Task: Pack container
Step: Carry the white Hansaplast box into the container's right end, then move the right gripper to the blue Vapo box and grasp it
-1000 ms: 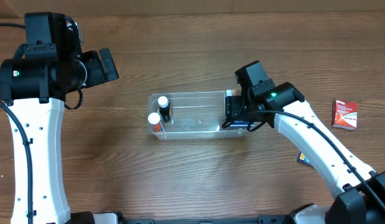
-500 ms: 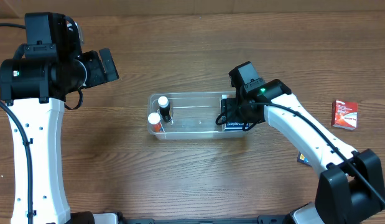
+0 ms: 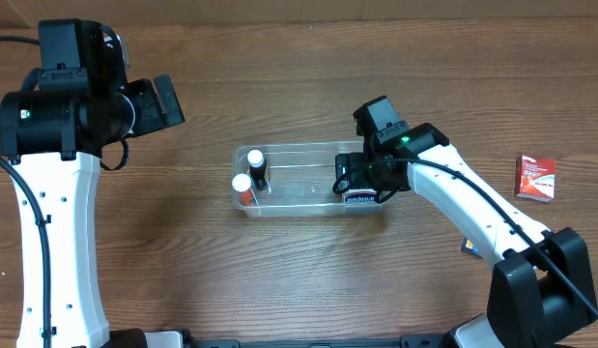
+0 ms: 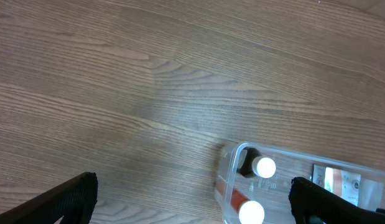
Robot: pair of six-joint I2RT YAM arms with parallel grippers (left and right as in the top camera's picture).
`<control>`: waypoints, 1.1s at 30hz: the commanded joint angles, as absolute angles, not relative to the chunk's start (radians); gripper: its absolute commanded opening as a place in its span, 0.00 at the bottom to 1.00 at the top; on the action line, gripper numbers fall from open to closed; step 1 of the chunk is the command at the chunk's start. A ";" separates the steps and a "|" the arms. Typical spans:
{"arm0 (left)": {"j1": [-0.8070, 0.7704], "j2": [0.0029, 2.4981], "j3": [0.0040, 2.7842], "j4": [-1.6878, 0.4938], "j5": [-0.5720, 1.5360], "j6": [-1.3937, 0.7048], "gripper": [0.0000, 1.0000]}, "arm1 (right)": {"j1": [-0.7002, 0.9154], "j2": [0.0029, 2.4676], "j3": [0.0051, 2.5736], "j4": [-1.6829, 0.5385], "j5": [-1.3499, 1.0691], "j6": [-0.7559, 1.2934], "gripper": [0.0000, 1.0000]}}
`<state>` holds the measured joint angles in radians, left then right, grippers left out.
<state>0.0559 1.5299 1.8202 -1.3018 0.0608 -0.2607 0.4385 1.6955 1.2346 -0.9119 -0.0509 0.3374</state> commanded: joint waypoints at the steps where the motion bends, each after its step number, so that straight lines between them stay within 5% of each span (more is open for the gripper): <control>1: 0.059 1.530 1.819 -1.302 0.068 -0.246 1.00 | 0.437 1.678 1.292 -0.907 -0.035 0.337 0.94; 9: 0.059 1.530 1.819 -1.304 0.068 -0.239 1.00 | 0.363 1.559 1.640 -1.084 0.288 0.368 1.00; 15: 0.059 1.530 1.819 -1.305 0.068 -0.239 1.00 | 0.073 1.517 1.727 -1.281 0.280 0.477 1.00; 24: 0.059 1.530 1.819 -1.296 0.068 -0.239 1.00 | -0.271 1.519 1.409 -1.306 0.118 0.454 1.00; 33: 0.059 1.530 1.819 -1.297 0.068 -0.239 1.00 | -0.350 1.536 1.028 -1.021 0.111 0.349 1.00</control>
<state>0.0559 1.5299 1.8198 -1.3014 0.0608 -0.2573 -0.3439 1.5307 1.1145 -1.0878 0.1261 0.4210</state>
